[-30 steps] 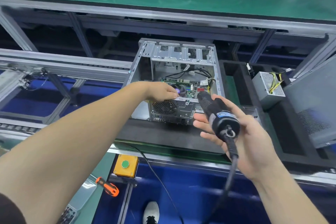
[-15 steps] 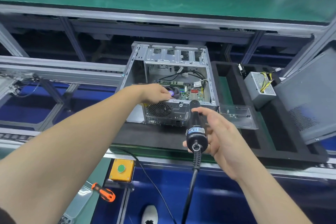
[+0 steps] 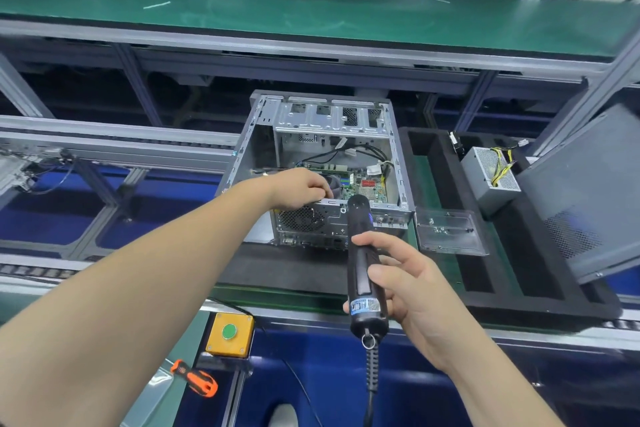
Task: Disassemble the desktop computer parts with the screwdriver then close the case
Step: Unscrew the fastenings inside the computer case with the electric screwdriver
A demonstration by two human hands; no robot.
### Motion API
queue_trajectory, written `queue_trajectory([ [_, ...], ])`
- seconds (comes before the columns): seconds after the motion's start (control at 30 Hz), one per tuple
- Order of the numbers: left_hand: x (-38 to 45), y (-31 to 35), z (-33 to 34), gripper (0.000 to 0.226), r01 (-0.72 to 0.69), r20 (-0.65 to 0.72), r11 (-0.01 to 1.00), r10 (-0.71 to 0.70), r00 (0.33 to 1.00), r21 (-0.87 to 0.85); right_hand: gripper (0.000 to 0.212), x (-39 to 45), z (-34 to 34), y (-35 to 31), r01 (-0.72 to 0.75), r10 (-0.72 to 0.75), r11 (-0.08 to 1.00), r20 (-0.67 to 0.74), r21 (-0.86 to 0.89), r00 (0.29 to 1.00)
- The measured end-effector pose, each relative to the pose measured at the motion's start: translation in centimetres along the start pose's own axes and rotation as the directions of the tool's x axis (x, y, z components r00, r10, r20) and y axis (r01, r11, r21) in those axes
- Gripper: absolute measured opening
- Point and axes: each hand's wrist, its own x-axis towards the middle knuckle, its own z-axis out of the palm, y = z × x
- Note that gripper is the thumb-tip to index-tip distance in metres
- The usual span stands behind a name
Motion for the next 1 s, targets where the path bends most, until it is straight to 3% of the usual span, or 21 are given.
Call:
queue_trajectory([
  [0.43, -0.1, -0.4, -0.5, 0.026, 0.038, -0.035, 0.993, -0.042, 0.999, -0.108, 0.053, 0.5, -0.4, 1.5, -0.094, 0.094, 0.996, 0.109, -0.005, 0.990],
  [0.73, -0.6, -0.1, -1.0, 0.034, 0.110, -0.058, 0.940, -0.135, 0.989, -0.323, 0.053, 1.6, -1.4, 3.7, -0.111, 0.104, 0.991, 0.095, 0.070, 0.990],
  [1.0, -0.8, 0.3, -2.3, 0.052, 0.244, 0.110, 0.875, -0.218, 0.970, -0.419, 0.053, 3.0, -1.8, 4.9, -0.116, 0.108, 0.990, 0.094, 0.084, 0.990],
])
